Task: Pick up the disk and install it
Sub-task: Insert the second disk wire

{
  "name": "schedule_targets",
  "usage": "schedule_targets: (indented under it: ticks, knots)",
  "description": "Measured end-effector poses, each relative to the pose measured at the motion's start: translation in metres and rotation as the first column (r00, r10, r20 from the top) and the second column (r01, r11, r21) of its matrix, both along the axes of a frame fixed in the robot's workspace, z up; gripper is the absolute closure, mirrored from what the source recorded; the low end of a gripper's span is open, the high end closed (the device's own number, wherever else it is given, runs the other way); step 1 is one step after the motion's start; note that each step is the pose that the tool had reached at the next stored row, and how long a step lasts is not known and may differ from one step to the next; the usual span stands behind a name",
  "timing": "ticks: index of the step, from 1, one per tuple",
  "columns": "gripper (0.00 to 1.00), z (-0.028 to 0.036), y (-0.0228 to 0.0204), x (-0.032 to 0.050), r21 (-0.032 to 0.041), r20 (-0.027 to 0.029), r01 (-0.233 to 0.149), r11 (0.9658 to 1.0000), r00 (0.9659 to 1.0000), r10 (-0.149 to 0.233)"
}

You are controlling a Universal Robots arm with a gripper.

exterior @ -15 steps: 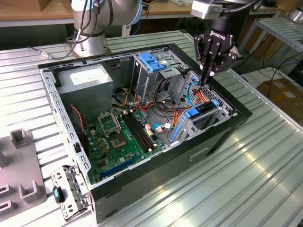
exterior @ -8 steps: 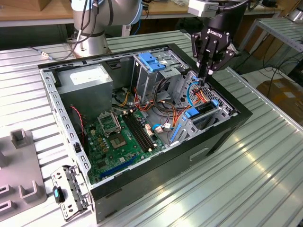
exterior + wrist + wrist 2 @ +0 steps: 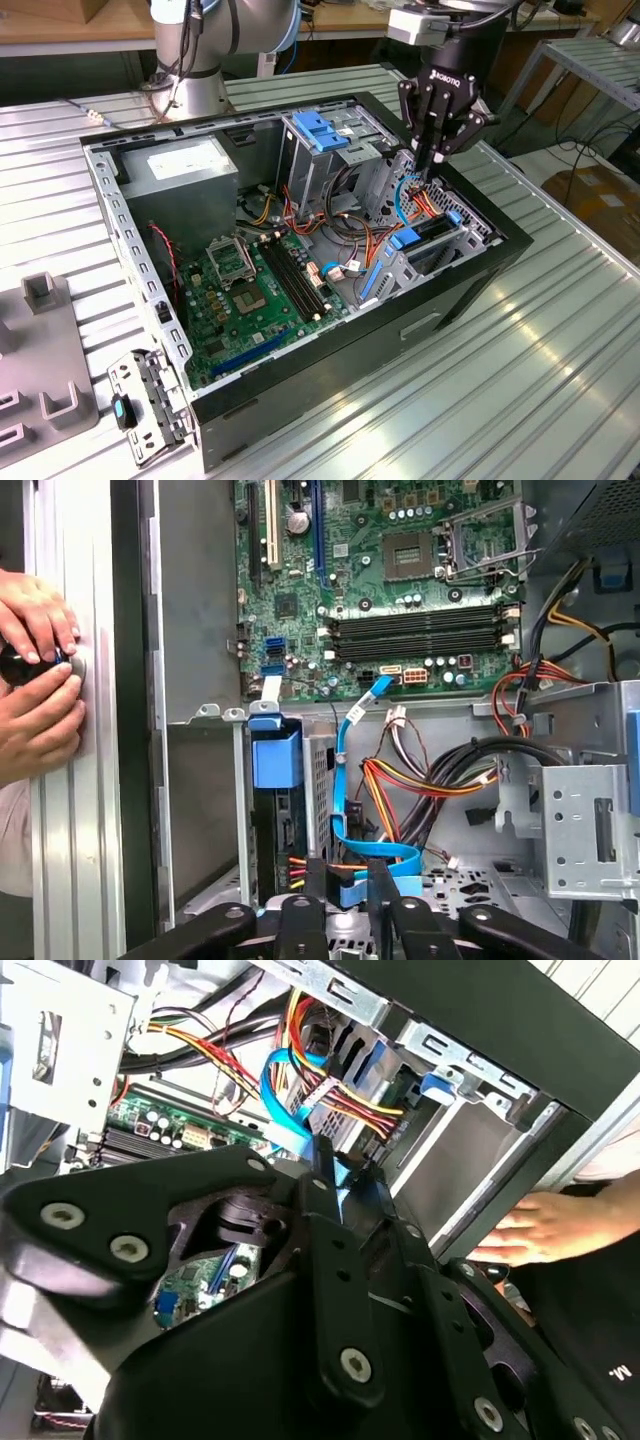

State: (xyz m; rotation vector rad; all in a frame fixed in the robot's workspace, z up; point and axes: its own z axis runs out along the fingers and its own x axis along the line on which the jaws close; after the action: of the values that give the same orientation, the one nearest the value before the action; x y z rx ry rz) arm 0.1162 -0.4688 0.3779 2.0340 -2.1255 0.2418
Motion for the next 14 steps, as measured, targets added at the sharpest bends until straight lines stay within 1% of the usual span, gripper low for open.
schedule_targets:
  ticks: [2, 3, 4, 5, 6, 7, 8, 9, 10, 11, 12, 13, 14]
  knots:
    - [0.83, -0.0018, 0.0001, 0.0001, -0.0117, 0.0, 0.0, 0.9999, 1.0, 0.0]
    - [0.83, -0.0022, 0.0001, 0.0001, -0.0178, 0.0, 0.0, 0.9998, 1.0, 0.0]
    - [0.89, -0.0031, 0.0001, 0.0001, -0.0331, 0.0, 0.0, 0.9995, 1.0, 0.0]
    - [0.89, -0.0039, 0.0001, 0.0001, -0.0475, 0.0, 0.0, 0.9989, 1.0, 0.0]
    - [0.88, -0.0044, 0.0001, 0.0001, -0.0547, 0.0, 0.0, 0.9985, 1.0, 0.0]
    - [0.82, -0.0051, 0.0001, 0.0001, -0.0618, 0.0001, 0.0, 0.9981, 1.0, 0.0]
    - [0.82, -0.0062, 0.0001, 0.0001, -0.0722, 0.0001, 0.0, 0.9974, 1.0, 0.0]
    - [0.76, -0.0079, 0.0001, 0.0001, -0.0844, 0.0001, 0.0, 0.9964, 1.0, 0.0]
    - [0.76, -0.0099, 0.0001, 0.0001, -0.095, 0.0001, 0.0, 0.9955, 1.0, 0.0]
    - [0.76, -0.0116, 0.0001, 0.0002, -0.1034, 0.0001, 0.0, 0.9946, 1.0, 0.0]
    - [0.84, -0.0133, 0.0001, 0.0003, -0.1112, 0.0001, 0.0, 0.9938, 1.0, 0.0]
    - [0.84, -0.0138, 0.0001, 0.0004, -0.1158, 0.0001, 0.0, 0.9933, 1.0, 0.0]
    - [0.84, -0.014, 0.0001, 0.0004, -0.1169, 0.0001, 0.0, 0.9931, 1.0, 0.0]
